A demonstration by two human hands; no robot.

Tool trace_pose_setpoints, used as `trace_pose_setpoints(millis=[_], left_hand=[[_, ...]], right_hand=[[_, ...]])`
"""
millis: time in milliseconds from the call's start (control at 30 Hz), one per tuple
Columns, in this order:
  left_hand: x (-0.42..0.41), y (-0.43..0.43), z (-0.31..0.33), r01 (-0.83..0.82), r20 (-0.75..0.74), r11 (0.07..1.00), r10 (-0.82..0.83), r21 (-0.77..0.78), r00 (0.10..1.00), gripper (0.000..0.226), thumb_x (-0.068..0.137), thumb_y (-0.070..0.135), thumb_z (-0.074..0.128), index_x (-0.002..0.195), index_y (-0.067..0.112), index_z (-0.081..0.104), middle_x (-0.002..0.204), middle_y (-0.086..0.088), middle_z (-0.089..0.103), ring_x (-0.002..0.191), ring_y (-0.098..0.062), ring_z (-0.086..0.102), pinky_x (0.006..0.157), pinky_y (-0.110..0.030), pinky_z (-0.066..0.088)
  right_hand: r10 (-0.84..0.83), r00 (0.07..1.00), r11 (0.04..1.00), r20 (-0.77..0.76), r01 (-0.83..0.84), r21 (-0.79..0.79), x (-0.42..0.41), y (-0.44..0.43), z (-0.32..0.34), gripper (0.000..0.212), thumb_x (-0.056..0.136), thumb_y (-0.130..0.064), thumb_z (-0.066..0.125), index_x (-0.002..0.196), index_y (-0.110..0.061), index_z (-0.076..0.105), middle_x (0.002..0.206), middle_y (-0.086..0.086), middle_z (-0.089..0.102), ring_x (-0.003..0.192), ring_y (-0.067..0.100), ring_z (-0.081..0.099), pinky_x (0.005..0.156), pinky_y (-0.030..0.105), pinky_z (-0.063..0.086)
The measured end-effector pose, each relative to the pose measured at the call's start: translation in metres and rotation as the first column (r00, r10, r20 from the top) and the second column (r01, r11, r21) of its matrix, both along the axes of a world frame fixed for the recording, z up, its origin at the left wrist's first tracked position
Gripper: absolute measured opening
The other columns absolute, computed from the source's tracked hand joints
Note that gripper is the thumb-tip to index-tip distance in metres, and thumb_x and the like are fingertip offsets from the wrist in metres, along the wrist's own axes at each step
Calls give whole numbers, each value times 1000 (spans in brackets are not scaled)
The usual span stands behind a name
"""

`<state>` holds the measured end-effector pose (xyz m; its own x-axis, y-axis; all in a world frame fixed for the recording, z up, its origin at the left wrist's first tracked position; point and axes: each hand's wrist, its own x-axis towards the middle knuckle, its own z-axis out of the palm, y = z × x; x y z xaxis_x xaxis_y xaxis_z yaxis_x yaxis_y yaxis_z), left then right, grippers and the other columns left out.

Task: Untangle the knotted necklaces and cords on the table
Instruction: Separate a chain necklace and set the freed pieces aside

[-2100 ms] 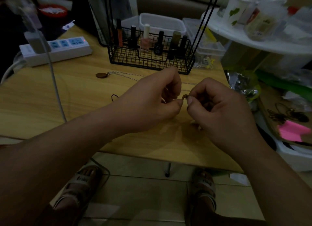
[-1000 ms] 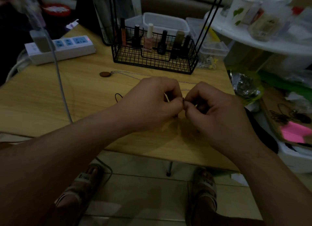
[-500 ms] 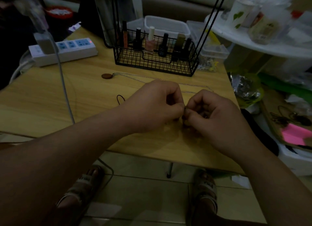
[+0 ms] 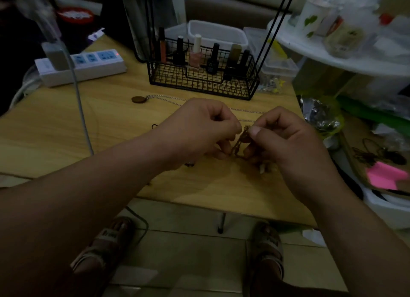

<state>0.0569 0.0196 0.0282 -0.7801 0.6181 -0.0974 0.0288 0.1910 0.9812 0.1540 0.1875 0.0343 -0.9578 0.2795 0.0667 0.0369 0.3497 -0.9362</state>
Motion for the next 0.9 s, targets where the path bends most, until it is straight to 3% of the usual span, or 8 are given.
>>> trace_pose_setpoints(millis=[33,167,433,667,800,900], left_hand=[[0,0,0,10,-4,1000,-10,5,1000,6,97,11,66,94,7,71,86,-9,70,72,-19,73,77,-50,66],[1,-1,-3,40,-92,998,-44,-47,995,9,98,20,68,95,13,72,88,-6,72,77,-20,75,72,-43,66],[1,-4,-3,63,-53,998,-63,-14,997,7,100,14,66,98,9,71,88,-7,71,75,-19,73,73,-44,66],[5,-5,-6,59,-30,998,-60,-23,998,8,98,13,68,95,7,72,83,-11,73,71,-19,72,70,-40,65],[7,-6,-8,45,-188,992,-67,-121,980,5,96,15,70,92,14,72,70,1,73,66,-12,73,64,-31,64],[7,-5,-10,23,-295,987,-69,-156,953,6,95,15,71,89,16,72,70,2,72,65,-12,73,63,-31,64]], right_hand=[[6,1000,1000,2,-6,14,0,0,0,6,98,-12,66,92,-12,65,81,3,76,72,22,74,62,55,57],[28,999,997,-15,-27,68,-1,0,-2,7,97,-12,68,90,-14,67,78,4,74,65,16,71,53,25,51],[28,999,990,-21,-24,136,-1,0,-3,6,95,-15,71,89,-16,69,77,9,72,71,27,70,59,35,56],[41,999,981,-16,-37,192,6,-3,-6,7,94,-14,71,90,-20,68,86,3,75,76,17,73,67,31,60],[62,998,927,11,-62,370,11,-5,-10,11,93,-19,73,88,-28,68,81,-11,73,73,5,69,61,17,52],[87,996,884,10,-82,460,9,-5,-10,10,93,-22,73,87,-28,67,80,-13,71,75,5,67,60,19,50]])
